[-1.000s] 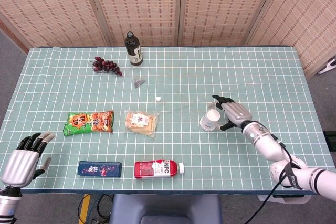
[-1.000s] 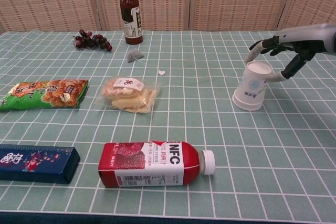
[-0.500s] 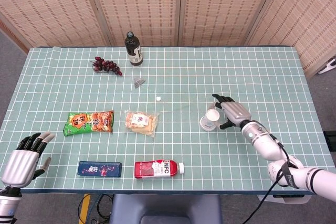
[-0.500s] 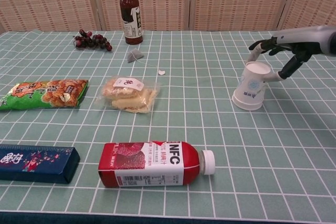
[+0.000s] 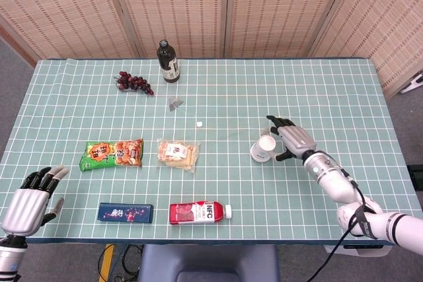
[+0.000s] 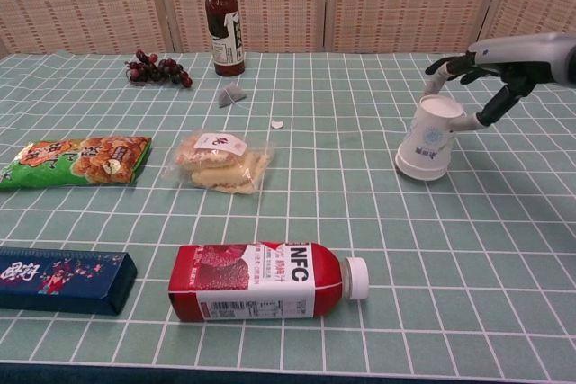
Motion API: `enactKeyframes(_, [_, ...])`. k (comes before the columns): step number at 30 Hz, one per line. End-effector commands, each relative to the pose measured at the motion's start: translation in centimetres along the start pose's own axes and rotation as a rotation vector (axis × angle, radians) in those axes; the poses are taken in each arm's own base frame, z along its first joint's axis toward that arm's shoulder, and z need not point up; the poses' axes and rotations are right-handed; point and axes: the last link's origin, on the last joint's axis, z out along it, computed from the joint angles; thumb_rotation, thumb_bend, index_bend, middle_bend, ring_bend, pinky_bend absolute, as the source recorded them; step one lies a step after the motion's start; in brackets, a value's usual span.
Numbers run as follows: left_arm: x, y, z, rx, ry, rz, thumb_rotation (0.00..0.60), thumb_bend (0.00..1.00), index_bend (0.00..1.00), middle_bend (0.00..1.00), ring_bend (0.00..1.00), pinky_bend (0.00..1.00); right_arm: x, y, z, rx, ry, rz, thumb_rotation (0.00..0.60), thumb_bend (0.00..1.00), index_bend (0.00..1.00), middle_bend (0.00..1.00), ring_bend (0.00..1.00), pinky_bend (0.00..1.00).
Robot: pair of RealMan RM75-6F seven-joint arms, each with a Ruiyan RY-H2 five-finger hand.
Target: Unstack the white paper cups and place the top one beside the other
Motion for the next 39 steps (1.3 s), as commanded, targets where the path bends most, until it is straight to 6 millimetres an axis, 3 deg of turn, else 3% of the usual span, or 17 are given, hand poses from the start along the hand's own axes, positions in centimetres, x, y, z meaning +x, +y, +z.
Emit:
enactKeyframes(1, [-0.1,0.0,0.0,0.000,-0.002,0.002,0.600,0.40,0.21,0.19,0.15,0.18,0.3,0.0,-0.3,0.002,0.006,-0.002,0.600,0.36,0.32,0.00,0.00,0.00])
enactKeyframes(15, [-0.2,0.0,0.1,0.004,-0.005,0.007,0.600,0.40,0.21,0.19,0.15,0.18,1.2,-0.5,-1.2,0.011,0.028,-0.006,0.600,0.36,0.32,0.00,0.00,0.00])
enactKeyframes(26, [-0.3,0.0,0.2,0.004,-0.008,0.011,0.600,0.40,0.21,0.19,0.15,0.18,-0.3,0.7,-0.7,-0.031,-0.011,-0.025,0.600,0.36,0.32,0.00,0.00,0.00])
enactKeyframes(34, [-0.3,0.0,0.2,0.003,-0.010,0.013,0.600,0.40,0.21,0.19,0.15,0.18,2.2,-0.6,-2.2,0.018,0.063,0.003,0.600,0.36,0.32,0.00,0.00,0.00])
enactKeyframes(39, [-0.4,0.2,0.2,0.000,-0.012,0.017,0.600,0.40,0.21,0.19,0.15,0.18,2.6,-0.5,-3.1,0.006,0.066,-0.002,0.600,0.36,0.32,0.00,0.00,0.00])
